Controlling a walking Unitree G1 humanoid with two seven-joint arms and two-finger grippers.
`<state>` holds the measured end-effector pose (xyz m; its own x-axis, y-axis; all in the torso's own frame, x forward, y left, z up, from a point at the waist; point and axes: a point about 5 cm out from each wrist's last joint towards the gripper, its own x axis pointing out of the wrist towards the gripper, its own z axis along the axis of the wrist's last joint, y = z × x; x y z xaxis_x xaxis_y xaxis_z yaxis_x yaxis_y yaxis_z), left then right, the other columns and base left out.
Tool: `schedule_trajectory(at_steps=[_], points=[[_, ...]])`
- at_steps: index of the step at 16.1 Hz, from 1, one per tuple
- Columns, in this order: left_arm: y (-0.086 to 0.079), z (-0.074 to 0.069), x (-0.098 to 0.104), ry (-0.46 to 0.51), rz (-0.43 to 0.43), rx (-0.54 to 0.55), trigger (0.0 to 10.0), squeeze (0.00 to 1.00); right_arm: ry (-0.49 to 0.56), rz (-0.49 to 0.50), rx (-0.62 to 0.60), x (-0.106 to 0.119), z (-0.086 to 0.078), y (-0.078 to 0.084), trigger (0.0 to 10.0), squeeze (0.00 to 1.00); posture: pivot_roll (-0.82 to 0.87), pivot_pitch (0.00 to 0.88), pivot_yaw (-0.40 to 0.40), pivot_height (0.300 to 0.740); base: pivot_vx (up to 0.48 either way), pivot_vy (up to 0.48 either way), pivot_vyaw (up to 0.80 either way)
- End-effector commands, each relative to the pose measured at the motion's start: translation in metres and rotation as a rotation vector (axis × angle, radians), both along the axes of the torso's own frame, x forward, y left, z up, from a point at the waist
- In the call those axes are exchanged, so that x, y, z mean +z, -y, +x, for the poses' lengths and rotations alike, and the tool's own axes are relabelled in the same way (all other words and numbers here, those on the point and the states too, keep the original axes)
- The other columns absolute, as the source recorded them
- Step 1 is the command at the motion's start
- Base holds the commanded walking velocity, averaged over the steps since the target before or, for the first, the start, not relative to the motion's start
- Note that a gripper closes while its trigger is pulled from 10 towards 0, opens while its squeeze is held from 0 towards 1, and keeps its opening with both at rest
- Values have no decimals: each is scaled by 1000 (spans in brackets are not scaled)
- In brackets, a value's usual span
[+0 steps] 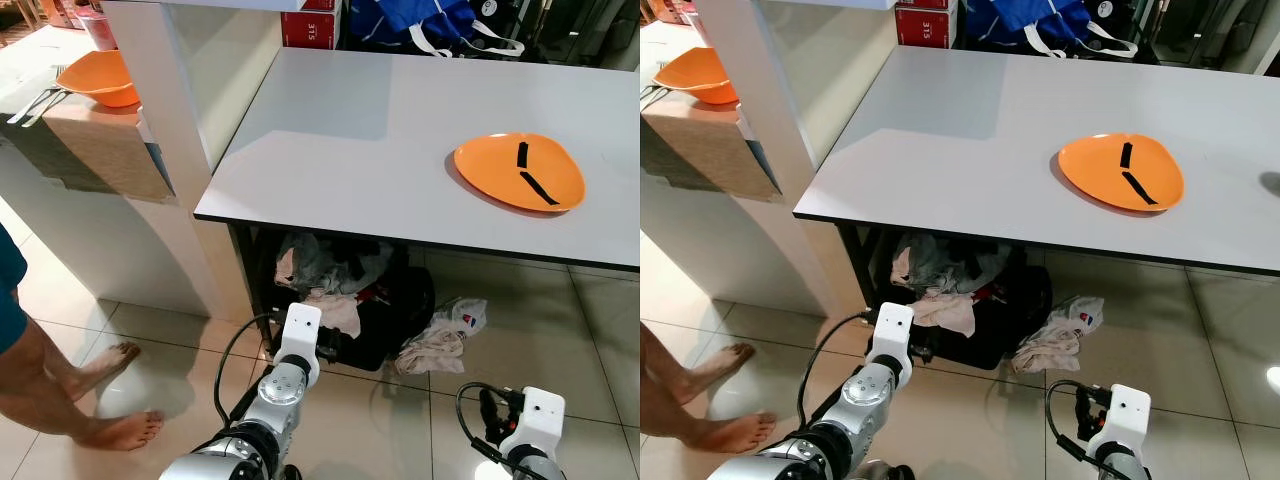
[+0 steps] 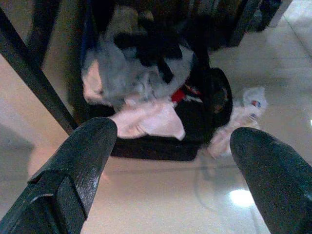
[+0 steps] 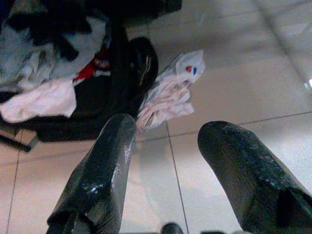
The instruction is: Setting the table
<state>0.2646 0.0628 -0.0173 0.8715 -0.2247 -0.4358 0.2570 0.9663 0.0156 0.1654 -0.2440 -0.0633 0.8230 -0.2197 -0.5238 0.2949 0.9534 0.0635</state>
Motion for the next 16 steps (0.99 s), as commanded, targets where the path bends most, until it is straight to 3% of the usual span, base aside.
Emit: schedule_trajectory(at_steps=[1,2,3,4,8,10,14,16], points=[[-25,60,67,303,-21,25,10000,0,31,-7,-35,3,1,3,10000,0,2,0,43,735,0,0,0],[-60,105,175,647,-71,31,10000,0,34,-12,-41,3,1,2,10000,0,3,0,49,735,0,0,0],[-70,109,208,720,-71,13,10000,0,35,-14,-43,3,1,2,10000,0,4,0,54,735,0,0,0],[-76,108,221,736,-58,-2,10000,0,34,-27,-43,3,0,2,10000,0,1,0,58,735,0,0,0],[-70,84,216,773,-68,-98,10000,0,30,-36,-35,2,1,0,10000,0,12,0,51,735,0,0,0],[-62,73,194,607,-99,-86,10000,0,43,-55,-9,4,2,-2,10000,0,5,0,51,735,0,0,0],[-64,73,173,488,-114,-28,10000,0,55,-48,-22,5,2,-2,10000,0,-8,0,52,735,0,0,0],[-67,71,161,372,-188,32,10000,0,69,9,-61,4,2,-2,10000,0,-15,0,57,735,0,0,0]])
